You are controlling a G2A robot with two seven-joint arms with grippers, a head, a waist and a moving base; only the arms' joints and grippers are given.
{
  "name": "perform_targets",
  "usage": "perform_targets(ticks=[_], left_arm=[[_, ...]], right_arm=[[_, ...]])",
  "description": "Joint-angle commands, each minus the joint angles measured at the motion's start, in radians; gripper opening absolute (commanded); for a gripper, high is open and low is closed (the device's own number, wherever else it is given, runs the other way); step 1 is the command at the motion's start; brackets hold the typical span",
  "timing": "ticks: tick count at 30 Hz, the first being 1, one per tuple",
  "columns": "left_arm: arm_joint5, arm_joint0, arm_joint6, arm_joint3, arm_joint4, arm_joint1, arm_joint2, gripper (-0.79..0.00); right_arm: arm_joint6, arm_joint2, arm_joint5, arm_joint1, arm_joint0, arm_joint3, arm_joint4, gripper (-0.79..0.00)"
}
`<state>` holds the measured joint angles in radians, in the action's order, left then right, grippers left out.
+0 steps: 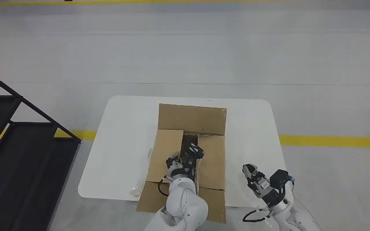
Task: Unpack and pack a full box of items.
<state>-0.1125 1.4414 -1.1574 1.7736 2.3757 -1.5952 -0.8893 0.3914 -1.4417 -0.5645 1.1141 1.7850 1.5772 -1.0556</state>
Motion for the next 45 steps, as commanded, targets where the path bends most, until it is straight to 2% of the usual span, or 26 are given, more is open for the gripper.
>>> perform_targets(ticks=[1,10,20,22,23,38,41,45], left_arm=[[0.006,0.008,-0.013,0.036,-0.039,-0.004,-0.008,-0.785],[0.027,0.034,-0.055,0.201,-0.221,-0.018,-0.056,-0.785],[0.066,0.041,-0.083,0.267,-0.288,-0.023,-0.095,-0.785],[0.079,0.044,-0.094,0.27,-0.317,-0.025,-0.1,-0.126],[0.092,0.044,-0.097,0.271,-0.329,-0.025,-0.101,0.0],[0.11,0.043,-0.086,0.271,-0.339,-0.025,-0.101,0.0],[0.067,0.051,-0.044,0.223,-0.318,-0.026,-0.101,0.0],[-0.029,0.048,-0.025,0.136,-0.229,-0.036,-0.029,0.0]], right_arm=[[0.001,-0.017,-0.005,-0.002,0.006,0.014,0.003,-0.785],[-0.021,-0.075,-0.041,-0.009,0.021,0.081,0.03,-0.785],[-0.06,-0.074,-0.063,-0.009,0.002,0.118,0.028,-0.785],[-0.063,-0.071,-0.061,-0.009,0.0,0.119,0.025,-0.785],[-0.064,-0.07,-0.062,-0.008,0.0,0.12,0.024,-0.785],[-0.051,-0.073,-0.063,-0.006,0.028,0.109,0.012,-0.785],[-0.052,-0.069,-0.061,-0.005,0.026,0.112,0.012,-0.785],[-0.05,-0.067,-0.057,-0.005,0.026,0.114,0.008,-0.785]])
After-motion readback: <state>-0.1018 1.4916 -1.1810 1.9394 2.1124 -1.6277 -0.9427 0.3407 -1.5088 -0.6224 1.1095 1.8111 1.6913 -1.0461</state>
